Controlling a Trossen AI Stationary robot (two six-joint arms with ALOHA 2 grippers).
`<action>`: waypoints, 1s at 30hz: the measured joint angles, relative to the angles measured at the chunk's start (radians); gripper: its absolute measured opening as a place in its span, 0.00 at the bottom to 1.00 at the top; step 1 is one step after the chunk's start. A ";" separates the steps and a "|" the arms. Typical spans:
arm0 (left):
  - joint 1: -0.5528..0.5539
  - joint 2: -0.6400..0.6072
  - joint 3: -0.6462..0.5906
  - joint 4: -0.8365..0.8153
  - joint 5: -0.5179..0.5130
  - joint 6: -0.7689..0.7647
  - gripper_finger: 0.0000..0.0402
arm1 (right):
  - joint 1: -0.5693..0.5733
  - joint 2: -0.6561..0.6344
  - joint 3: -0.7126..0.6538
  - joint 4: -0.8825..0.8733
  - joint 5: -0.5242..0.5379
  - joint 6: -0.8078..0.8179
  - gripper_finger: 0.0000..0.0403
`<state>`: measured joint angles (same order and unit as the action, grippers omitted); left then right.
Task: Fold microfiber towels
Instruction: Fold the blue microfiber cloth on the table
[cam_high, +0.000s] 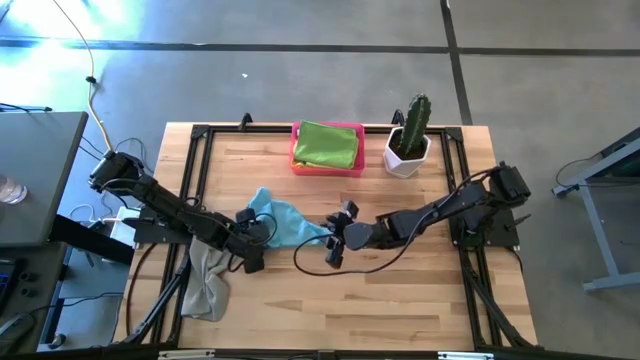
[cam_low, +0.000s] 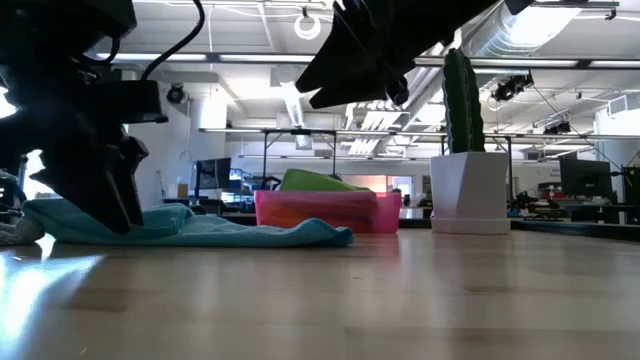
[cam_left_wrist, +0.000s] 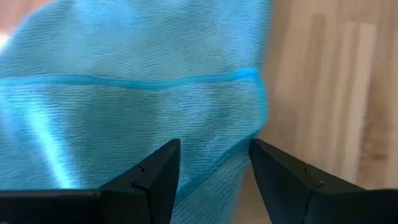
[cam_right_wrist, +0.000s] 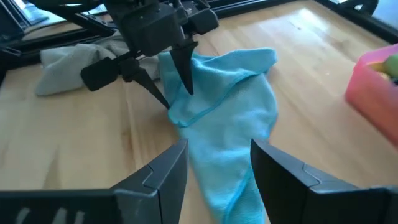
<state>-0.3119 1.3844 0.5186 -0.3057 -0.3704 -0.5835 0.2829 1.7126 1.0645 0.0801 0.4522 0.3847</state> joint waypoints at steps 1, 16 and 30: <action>0.000 0.009 0.000 0.013 0.014 0.000 0.46 | 0.006 0.000 0.000 0.000 -0.001 0.004 0.41; -0.045 0.215 -0.002 0.518 0.040 0.053 0.46 | 0.081 0.000 0.000 -0.017 -0.001 0.008 0.41; -0.051 0.386 0.149 0.510 0.015 0.105 0.27 | 0.136 0.000 0.000 -0.167 0.011 0.134 0.41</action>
<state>-0.3630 1.7702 0.6680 0.2047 -0.3550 -0.4788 0.4190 1.7126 1.0645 -0.0864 0.4630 0.5192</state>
